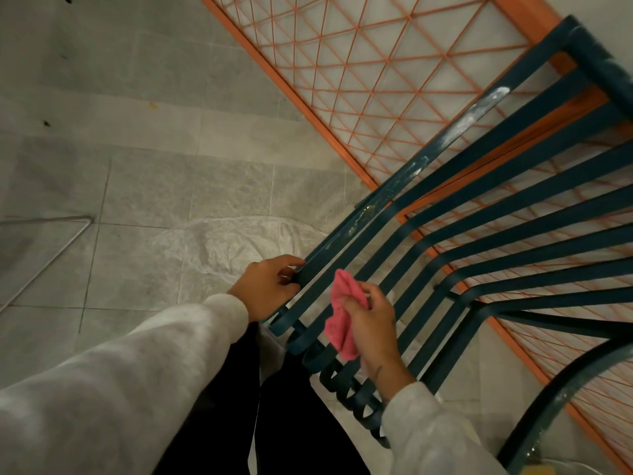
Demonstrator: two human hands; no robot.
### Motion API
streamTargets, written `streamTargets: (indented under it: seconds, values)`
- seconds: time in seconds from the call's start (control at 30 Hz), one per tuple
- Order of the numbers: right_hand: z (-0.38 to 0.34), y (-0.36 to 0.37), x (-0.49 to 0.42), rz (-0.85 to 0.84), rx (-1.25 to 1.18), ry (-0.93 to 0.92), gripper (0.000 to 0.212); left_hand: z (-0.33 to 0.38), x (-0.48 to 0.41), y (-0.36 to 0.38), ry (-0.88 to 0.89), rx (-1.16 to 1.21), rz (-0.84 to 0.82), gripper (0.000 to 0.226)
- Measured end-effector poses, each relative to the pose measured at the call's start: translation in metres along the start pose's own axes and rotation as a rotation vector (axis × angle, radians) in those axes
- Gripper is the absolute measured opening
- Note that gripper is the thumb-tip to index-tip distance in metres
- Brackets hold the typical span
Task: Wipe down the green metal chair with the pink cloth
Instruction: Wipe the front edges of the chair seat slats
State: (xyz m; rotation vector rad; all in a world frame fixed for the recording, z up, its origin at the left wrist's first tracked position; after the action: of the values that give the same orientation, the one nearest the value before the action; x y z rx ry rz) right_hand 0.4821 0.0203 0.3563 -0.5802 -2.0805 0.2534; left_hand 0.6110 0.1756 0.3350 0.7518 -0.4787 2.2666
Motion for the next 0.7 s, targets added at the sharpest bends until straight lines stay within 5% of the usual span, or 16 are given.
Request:
streamTargets:
  seconds: [0.2, 0.43, 0.6, 0.7]
  values:
    - [-0.083, -0.045, -0.019, 0.155, 0.234, -0.324, 0.026, 0.020, -0.023, 0.007, 0.026, -0.047, 0.004, 0.042]
    - [-0.132, 0.008, -0.016, 0.051, 0.747, -0.846, 0.046, 0.012, -0.035, 0.013, -0.036, 0.059, -0.017, 0.033]
    - [-0.115, 0.035, -0.003, 0.059, 0.897, -0.996, 0.053, -0.009, -0.026, 0.028, -0.091, 0.241, -0.085, 0.029]
    - [-0.112, 0.030, -0.012, 0.025, 0.972, -1.026, 0.054, -0.012, -0.023, 0.032, 0.021, 0.097, -0.019, 0.028]
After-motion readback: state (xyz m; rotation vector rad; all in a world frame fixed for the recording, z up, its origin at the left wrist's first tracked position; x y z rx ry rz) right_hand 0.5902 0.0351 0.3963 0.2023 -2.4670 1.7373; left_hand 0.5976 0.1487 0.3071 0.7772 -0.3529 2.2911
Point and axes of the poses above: each hand's wrist, its own x-axis away from the middle knuckle, its own y-axis out of the palm, z = x × y, the point moved 10 cm from there along -x, towards the middle knuckle, and after that the axes turned 12 degrees about x, right-handed, at the moved point
